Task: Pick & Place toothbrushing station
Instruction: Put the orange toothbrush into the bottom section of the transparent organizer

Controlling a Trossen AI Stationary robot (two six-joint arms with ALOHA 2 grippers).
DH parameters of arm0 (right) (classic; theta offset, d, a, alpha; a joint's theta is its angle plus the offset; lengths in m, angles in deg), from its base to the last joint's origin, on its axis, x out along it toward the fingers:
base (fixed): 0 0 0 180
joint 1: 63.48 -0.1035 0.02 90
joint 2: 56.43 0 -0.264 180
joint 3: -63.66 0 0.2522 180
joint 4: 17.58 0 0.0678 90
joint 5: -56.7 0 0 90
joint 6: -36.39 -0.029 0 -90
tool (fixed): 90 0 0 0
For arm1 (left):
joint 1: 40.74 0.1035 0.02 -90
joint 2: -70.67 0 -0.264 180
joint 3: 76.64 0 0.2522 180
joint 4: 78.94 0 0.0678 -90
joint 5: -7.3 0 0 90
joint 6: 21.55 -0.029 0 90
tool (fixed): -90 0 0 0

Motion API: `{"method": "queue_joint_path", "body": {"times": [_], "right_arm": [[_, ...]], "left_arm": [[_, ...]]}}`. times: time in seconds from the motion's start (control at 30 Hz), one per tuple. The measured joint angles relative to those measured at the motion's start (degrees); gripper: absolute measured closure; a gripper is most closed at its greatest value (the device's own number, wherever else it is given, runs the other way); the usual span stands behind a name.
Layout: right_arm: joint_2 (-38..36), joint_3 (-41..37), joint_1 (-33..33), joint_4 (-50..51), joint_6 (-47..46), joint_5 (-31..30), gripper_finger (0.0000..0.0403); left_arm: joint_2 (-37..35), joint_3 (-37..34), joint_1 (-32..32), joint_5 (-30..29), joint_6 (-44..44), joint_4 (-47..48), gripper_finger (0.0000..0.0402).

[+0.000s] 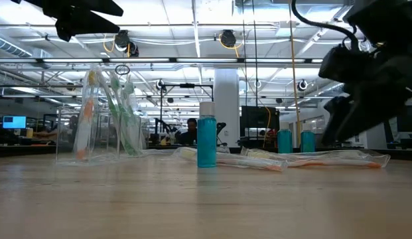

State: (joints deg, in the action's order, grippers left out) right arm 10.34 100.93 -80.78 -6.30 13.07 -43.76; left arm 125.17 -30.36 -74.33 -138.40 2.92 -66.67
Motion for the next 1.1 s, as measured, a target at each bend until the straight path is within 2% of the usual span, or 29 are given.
{"method": "queue_joint_path", "body": {"times": [0.3,0.47,0.67,0.87,1.1], "right_arm": [[4.4,0.0,-2.1,1.5,-0.3,-0.3,0.0167],[8.7,0.2,-3.1,1.1,-0.6,-2.8,0.0173],[11.1,0.3,-3.9,0.7,-3.5,-4.3,0.0219],[10.7,0.2,-3.8,0.8,-4.3,-4.1,0.0273],[9.5,0.1,-3.8,0.6,-4.3,-3.3,0.0314]], "left_arm": [[0.0,0.0,0.2,0.7,0.0,0.0,0.0165],[0.0,0.0,0.2,0.6,0.1,0.0,0.0165],[0.0,0.0,0.2,0.6,0.1,0.0,0.0165],[0.0,0.0,0.2,0.6,0.2,0.0,0.0165],[0.0,0.0,0.2,0.7,0.2,0.0,0.0165]]}}
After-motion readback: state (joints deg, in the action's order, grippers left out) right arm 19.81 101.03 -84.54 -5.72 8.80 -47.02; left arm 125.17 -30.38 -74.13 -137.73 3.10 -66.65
